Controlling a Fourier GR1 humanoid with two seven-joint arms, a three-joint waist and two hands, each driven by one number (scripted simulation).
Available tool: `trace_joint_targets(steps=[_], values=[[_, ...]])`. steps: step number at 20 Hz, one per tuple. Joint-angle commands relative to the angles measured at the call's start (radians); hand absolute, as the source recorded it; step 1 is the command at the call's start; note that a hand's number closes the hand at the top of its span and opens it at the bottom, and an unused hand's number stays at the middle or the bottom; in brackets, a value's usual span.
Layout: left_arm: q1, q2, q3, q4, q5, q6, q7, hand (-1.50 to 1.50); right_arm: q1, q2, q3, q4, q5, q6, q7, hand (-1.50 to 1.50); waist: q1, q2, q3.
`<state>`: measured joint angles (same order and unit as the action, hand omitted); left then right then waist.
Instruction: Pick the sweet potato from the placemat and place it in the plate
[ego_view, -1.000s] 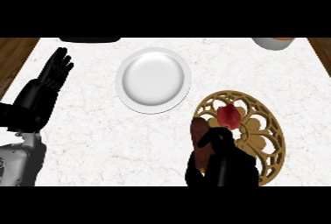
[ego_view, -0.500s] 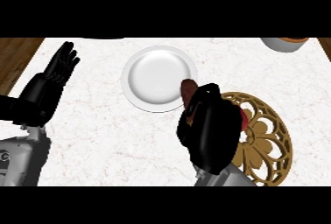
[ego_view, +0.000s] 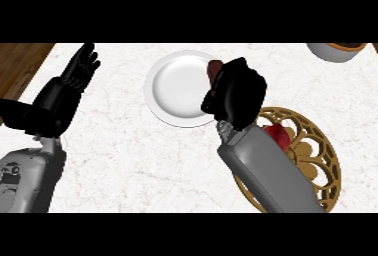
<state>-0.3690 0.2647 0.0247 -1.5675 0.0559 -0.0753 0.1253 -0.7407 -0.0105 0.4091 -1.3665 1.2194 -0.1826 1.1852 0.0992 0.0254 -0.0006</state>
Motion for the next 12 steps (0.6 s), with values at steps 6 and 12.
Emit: trace_joint_targets(steps=[6, 12], values=[[-0.041, -0.005, -0.001, 0.019, 0.001, -0.007, -0.008, 0.00, -0.197, 0.010, -0.130, 0.446, -0.137, -0.160, 0.060, 1.50, 0.025, 0.015, 0.000], [-0.034, -0.018, -0.023, 0.012, -0.018, -0.001, -0.009, 0.00, -0.219, 0.010, -0.201, 0.543, -0.200, -0.364, 0.048, -1.50, 0.042, 0.016, 0.002]])
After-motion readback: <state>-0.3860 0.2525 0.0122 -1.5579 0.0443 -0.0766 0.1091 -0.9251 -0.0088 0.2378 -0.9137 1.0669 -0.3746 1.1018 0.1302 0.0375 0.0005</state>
